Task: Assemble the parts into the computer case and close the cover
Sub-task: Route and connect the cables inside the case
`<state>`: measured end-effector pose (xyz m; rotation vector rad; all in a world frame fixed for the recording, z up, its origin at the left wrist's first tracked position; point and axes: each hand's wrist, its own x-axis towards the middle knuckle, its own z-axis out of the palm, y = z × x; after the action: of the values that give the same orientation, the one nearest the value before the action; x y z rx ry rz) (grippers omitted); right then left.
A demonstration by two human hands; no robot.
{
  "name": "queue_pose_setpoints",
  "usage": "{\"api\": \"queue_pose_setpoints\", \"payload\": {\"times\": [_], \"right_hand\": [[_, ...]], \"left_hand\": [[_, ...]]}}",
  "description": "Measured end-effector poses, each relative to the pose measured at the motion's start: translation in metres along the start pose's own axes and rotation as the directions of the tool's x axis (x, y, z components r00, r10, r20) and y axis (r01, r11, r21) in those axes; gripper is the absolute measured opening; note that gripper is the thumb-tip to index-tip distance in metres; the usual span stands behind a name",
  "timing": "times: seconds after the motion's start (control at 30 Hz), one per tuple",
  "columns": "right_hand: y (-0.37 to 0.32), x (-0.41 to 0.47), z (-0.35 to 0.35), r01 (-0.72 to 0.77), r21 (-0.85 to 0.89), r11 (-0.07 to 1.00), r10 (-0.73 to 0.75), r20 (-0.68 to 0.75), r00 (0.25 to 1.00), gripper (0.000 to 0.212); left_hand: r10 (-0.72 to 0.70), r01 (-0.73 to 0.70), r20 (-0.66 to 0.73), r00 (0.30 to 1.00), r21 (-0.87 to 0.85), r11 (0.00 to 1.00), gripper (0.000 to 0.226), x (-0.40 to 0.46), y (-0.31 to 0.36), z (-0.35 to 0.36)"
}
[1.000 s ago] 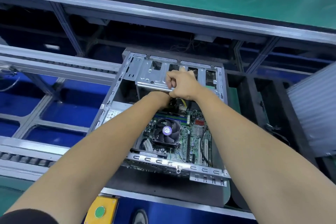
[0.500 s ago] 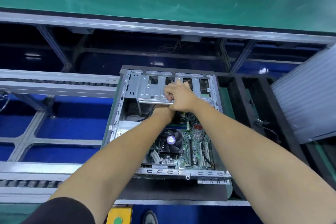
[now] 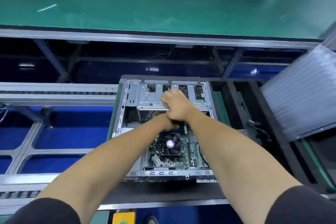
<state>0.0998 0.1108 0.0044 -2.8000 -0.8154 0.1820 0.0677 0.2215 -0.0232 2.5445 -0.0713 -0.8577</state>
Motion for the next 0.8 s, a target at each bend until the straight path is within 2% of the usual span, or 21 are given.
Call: {"api": "queue_pose_setpoints", "payload": {"times": [0.1, 0.17, 0.23, 0.3, 0.4, 0.5, 0.57, 0.63, 0.7, 0.8], "right_hand": [[-0.009, -0.009, 0.002, -0.032, -0.026, 0.999, 0.031, -0.059, 0.998, 0.027], [-0.01, -0.021, 0.006, -0.06, 0.102, 0.993, 0.071, -0.108, 0.992, 0.028], [-0.006, -0.04, 0.006, -0.078, 0.272, 0.959, 0.111, -0.107, 0.988, 0.029], [0.006, -0.063, 0.003, -0.13, 0.377, 0.917, 0.193, -0.133, 0.972, 0.028], [0.028, -0.1, -0.004, -0.258, 0.441, 0.86, 0.389, -0.237, 0.89, 0.022], [0.055, -0.135, -0.009, -0.342, 0.646, 0.682, 0.599, -0.226, 0.768, 0.012], [0.075, -0.157, -0.008, -0.379, 0.713, 0.59, 0.693, -0.206, 0.691, 0.005], [0.099, -0.179, -0.005, -0.418, 0.757, 0.501, 0.763, -0.158, 0.627, 0.008], [0.124, -0.2, 0.0, -0.48, 0.757, 0.444, 0.797, -0.088, 0.598, 0.01], [0.164, -0.232, 0.012, -0.592, 0.678, 0.435, 0.822, -0.031, 0.568, 0.003]], "left_hand": [[0.113, -0.115, 0.029, 0.993, 0.102, 0.988, 0.059, -0.019, -0.005, 0.002], [0.198, -0.195, 0.011, 0.98, 0.235, 0.952, 0.069, -0.029, -0.011, 0.003], [0.248, -0.236, -0.007, 0.969, 0.284, 0.929, 0.078, -0.038, -0.013, 0.0], [0.325, -0.311, -0.006, 0.946, 0.271, 0.911, 0.07, -0.045, -0.01, -0.005], [0.398, -0.385, -0.056, 0.916, 0.159, 0.909, 0.043, -0.05, 0.004, -0.012], [0.415, -0.413, -0.159, 0.896, 0.049, 0.91, 0.019, -0.053, 0.023, -0.015], [0.426, -0.433, -0.211, 0.88, 0.01, 0.901, 0.006, -0.053, 0.042, -0.012], [0.443, -0.454, -0.229, 0.867, 0.008, 0.891, 0.007, -0.052, 0.068, -0.006], [0.473, -0.477, -0.22, 0.853, 0.036, 0.878, 0.01, -0.048, 0.098, 0.003], [0.503, -0.504, -0.196, 0.842, 0.05, 0.862, 0.009, -0.037, 0.145, 0.022]]}}
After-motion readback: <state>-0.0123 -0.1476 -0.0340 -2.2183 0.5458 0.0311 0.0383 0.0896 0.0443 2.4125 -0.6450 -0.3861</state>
